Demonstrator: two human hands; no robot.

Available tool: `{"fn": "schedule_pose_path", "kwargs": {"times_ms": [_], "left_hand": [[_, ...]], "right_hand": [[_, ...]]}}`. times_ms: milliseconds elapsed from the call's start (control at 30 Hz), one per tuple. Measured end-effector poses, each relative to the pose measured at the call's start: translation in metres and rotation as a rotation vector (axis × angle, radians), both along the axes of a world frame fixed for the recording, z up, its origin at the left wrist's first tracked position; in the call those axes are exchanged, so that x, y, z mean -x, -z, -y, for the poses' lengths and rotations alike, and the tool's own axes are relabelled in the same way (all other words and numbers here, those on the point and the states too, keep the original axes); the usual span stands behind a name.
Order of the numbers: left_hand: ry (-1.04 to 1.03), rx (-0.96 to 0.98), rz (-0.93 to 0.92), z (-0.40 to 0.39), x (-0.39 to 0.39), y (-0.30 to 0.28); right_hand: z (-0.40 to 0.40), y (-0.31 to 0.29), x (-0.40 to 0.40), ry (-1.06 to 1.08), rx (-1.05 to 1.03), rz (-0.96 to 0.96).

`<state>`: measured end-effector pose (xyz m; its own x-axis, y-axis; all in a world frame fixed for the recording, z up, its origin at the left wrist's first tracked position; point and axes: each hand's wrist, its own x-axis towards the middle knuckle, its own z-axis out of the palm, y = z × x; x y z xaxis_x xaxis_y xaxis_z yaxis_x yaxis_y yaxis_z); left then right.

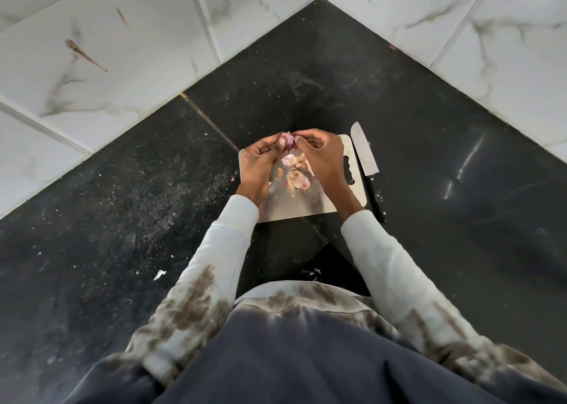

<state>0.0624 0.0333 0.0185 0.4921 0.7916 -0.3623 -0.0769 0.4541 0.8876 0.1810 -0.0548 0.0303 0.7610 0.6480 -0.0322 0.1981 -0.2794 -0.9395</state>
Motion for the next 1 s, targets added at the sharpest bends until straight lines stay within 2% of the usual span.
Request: {"fn": "schedule_pose_path", "kwargs": {"times_ms": [233,800,1000], "left_hand": [[-0.007,0.075,0.013,-0.001,0.001,0.009],[0.023,-0.019,-0.052,0.004,0.004,0.006],[0.023,-0.038,-0.067,0.009,0.002,0.003]], "right_hand": [[0.007,0.003,-0.003,-0.106,-0.052,-0.074],[0.000,0.008,-0.001,-0.063,0.010,-0.087],[-0.001,0.010,0.004,0.026,0.007,-0.038]]}}
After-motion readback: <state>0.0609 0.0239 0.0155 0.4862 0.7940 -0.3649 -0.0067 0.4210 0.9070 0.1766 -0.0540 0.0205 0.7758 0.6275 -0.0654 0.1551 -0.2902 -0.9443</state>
